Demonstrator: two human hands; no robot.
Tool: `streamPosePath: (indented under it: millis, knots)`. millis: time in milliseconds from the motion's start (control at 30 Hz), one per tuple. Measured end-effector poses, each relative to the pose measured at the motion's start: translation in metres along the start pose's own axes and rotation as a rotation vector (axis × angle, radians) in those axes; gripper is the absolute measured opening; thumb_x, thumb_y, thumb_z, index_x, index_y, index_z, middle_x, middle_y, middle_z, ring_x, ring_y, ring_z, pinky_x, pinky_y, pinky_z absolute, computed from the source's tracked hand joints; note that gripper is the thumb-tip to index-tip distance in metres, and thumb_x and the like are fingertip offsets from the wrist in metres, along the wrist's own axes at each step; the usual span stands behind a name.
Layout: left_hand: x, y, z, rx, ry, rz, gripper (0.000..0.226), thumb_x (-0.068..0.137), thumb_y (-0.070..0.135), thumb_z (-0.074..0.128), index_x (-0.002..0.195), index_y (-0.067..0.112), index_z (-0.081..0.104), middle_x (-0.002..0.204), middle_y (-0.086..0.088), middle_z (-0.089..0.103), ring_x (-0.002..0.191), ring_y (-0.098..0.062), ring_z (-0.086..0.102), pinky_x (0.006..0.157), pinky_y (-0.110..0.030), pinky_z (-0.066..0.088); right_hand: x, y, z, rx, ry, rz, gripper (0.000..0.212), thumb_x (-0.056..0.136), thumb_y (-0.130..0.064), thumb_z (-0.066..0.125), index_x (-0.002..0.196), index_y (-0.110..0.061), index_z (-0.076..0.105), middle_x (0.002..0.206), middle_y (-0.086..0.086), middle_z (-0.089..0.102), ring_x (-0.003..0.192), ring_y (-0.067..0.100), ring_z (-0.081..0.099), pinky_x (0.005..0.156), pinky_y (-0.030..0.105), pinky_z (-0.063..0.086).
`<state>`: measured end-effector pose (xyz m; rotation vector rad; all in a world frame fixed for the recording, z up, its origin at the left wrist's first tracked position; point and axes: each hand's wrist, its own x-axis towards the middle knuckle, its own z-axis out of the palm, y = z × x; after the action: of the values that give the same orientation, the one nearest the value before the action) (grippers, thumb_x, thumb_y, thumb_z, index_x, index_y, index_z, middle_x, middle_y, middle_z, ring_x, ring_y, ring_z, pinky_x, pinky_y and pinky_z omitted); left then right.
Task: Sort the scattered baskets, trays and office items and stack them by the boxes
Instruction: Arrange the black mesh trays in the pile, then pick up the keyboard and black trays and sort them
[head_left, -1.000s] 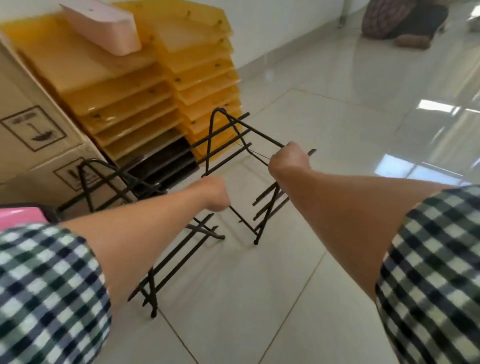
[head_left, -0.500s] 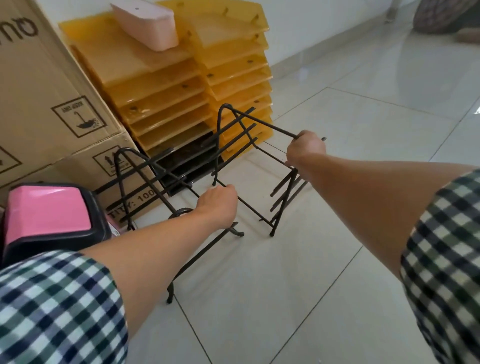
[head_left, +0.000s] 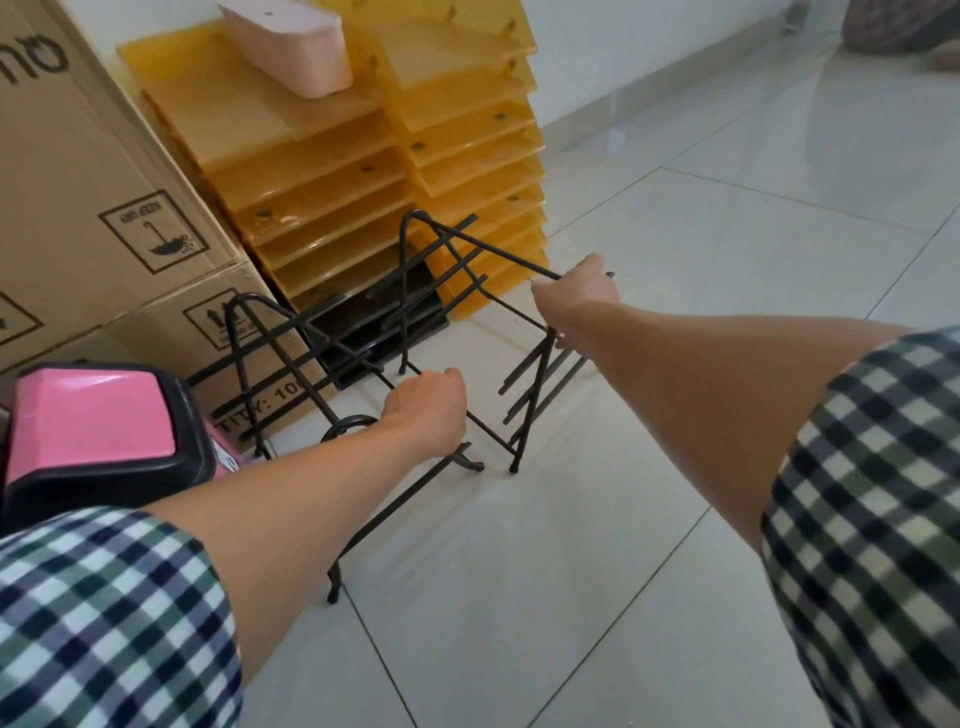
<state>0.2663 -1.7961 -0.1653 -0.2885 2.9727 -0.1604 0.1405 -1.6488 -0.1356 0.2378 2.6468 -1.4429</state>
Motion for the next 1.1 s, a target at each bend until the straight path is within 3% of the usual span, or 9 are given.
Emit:
streamPosePath:
  millis: [100, 300, 433, 533, 667, 767, 833, 1000, 1100]
  knots:
    - [-0.002, 0.001, -0.001, 0.009, -0.008, -0.006, 0.025, 0.096, 0.012, 0.058, 0.120, 0.012, 0.051, 0.092, -0.007, 0.055, 0.083, -0.024, 0.054, 0.066, -0.034, 0.045, -0.005, 0.003, -0.005, -0.180, -0.031, 0.000, 0.040, 0.089, -0.026, 0.059, 0.118, -0.019, 0.032, 0.089, 0.008, 0.051, 0.078, 0.029, 0.065, 0.057, 0.038, 0.058]
    - [-0.007, 0.001, -0.002, 0.033, -0.006, 0.010, 0.024, 0.096, 0.010, 0.056, 0.119, 0.012, 0.052, 0.092, -0.006, 0.053, 0.085, -0.025, 0.053, 0.068, -0.034, 0.044, -0.010, 0.002, -0.005, 0.001, -0.336, 0.085, 0.051, 0.090, -0.018, 0.074, 0.119, -0.014, 0.033, 0.096, 0.013, 0.057, 0.068, 0.028, 0.076, 0.068, 0.040, 0.065]
    - [-0.009, 0.000, -0.001, 0.033, 0.000, 0.010, 0.024, 0.096, 0.009, 0.055, 0.119, 0.012, 0.052, 0.089, -0.004, 0.049, 0.085, -0.025, 0.052, 0.068, -0.034, 0.043, -0.013, 0.000, 0.003, 0.014, -0.420, 0.045, 0.034, 0.092, -0.010, 0.072, 0.103, -0.008, 0.040, 0.110, 0.014, 0.058, 0.084, 0.027, 0.076, 0.083, 0.038, 0.063]
    - [-0.010, -0.002, -0.001, 0.028, 0.000, 0.009, 0.025, 0.096, 0.010, 0.057, 0.120, 0.012, 0.052, 0.089, -0.004, 0.049, 0.083, -0.025, 0.051, 0.067, -0.034, 0.043, -0.012, -0.001, 0.006, 0.048, -0.390, 0.056, 0.036, 0.093, -0.008, 0.071, 0.108, -0.008, 0.038, 0.108, 0.015, 0.055, 0.085, 0.028, 0.076, 0.081, 0.038, 0.063]
    - [-0.010, -0.002, -0.001, 0.033, -0.012, 0.008, 0.024, 0.096, 0.011, 0.057, 0.119, 0.013, 0.053, 0.088, -0.004, 0.049, 0.082, -0.025, 0.052, 0.066, -0.034, 0.042, -0.015, -0.003, 0.005, 0.003, -0.432, 0.031, 0.028, 0.094, -0.006, 0.068, 0.083, -0.009, 0.043, 0.114, 0.020, 0.059, 0.099, 0.031, 0.072, 0.081, 0.037, 0.062]
    - [-0.009, -0.003, -0.001, 0.038, -0.026, 0.002, 0.021, 0.096, 0.012, 0.056, 0.117, 0.014, 0.054, 0.088, -0.004, 0.049, 0.083, -0.024, 0.052, 0.066, -0.034, 0.042, -0.019, -0.009, 0.002, 0.074, -0.488, 0.059, 0.014, 0.091, 0.003, 0.065, 0.095, -0.004, 0.054, 0.120, 0.021, 0.063, 0.105, 0.029, 0.069, 0.058, 0.031, 0.059]
    - [-0.009, -0.003, -0.001, 0.047, -0.034, 0.002, 0.019, 0.096, 0.013, 0.056, 0.115, 0.015, 0.055, 0.087, -0.003, 0.049, 0.082, -0.024, 0.053, 0.064, -0.033, 0.042, -0.019, -0.010, 0.002, 0.093, -0.469, 0.075, 0.027, 0.090, 0.002, 0.065, 0.114, -0.002, 0.054, 0.122, 0.019, 0.062, 0.100, 0.029, 0.069, 0.047, 0.028, 0.058]
    - [-0.010, -0.002, -0.002, 0.047, -0.043, -0.005, 0.018, 0.096, 0.014, 0.056, 0.114, 0.016, 0.056, 0.082, -0.001, 0.046, 0.082, -0.025, 0.054, 0.064, -0.033, 0.042, -0.022, -0.008, 0.006, -0.064, -0.414, 0.088, 0.044, 0.095, -0.017, 0.070, 0.121, -0.005, 0.036, 0.097, 0.015, 0.061, 0.079, 0.029, 0.077, 0.081, 0.037, 0.063]
    - [-0.012, -0.002, -0.003, 0.008, -0.048, -0.013, 0.022, 0.095, 0.018, 0.058, 0.116, 0.015, 0.054, 0.089, -0.003, 0.051, 0.086, -0.024, 0.055, 0.066, -0.032, 0.044, -0.026, -0.010, 0.001, -0.064, -0.428, 0.096, 0.062, 0.094, -0.018, 0.072, 0.137, -0.005, 0.030, 0.095, 0.018, 0.062, 0.078, 0.033, 0.076, 0.077, 0.045, 0.064]
